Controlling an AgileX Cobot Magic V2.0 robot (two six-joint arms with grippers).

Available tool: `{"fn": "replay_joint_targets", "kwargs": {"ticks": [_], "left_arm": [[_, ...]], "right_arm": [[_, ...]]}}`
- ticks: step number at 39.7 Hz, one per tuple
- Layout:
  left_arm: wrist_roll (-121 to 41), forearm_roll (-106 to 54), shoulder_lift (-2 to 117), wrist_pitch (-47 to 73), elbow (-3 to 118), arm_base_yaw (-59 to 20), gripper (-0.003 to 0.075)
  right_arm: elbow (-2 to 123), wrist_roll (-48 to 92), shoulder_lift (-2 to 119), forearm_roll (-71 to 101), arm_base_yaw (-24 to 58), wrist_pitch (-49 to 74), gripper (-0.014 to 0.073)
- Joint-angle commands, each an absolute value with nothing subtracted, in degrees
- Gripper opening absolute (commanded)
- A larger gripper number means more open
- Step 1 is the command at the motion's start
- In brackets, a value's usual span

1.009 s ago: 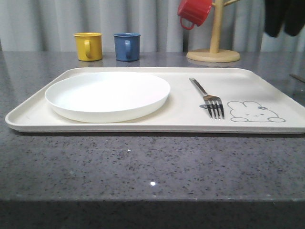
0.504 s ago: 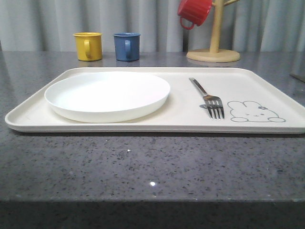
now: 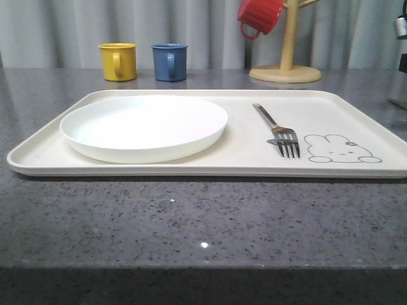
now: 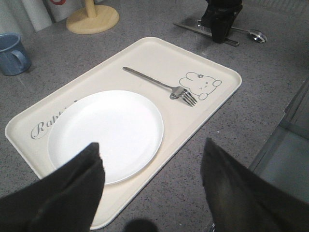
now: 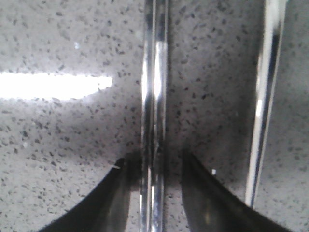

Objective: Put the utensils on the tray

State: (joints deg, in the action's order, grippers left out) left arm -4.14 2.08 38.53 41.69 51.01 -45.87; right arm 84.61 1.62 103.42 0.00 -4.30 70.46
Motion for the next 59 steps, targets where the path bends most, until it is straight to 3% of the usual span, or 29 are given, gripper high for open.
{"fn": "replay_joint_targets", "kwargs": {"ticks": [1,8,12,28,45,59], "left_arm": [[-3.65,1.68,38.68,37.25,52.49,-46.30,0.0421],[-3.65,1.68,38.68,37.25,52.49,-46.30,0.0421],[-3.65,1.68,38.68,37.25,52.49,-46.30,0.0421],[-3.65,1.68,38.68,37.25,52.49,-46.30,0.0421],[-3.65,1.68,38.68,37.25,52.49,-46.30,0.0421],[-3.65,1.68,38.68,37.25,52.49,-46.30,0.0421]], "right_arm": [[85.86,2.59,100.81,0.87,-4.61,73.29,0.0232],[85.86,2.74,100.81,1.06,-4.61,73.41,0.0084],[85.86,2.74,100.81,1.06,-4.61,73.46,0.0043],[87.44,2.74,96.43,9.21,-2.95,77.02,0.0037],[86.44,-5.90,95.31,17.36,11.96,74.50,0.0037],[85.38,-13.29,99.74,18.77,14.70,72.04,0.0037]]}}
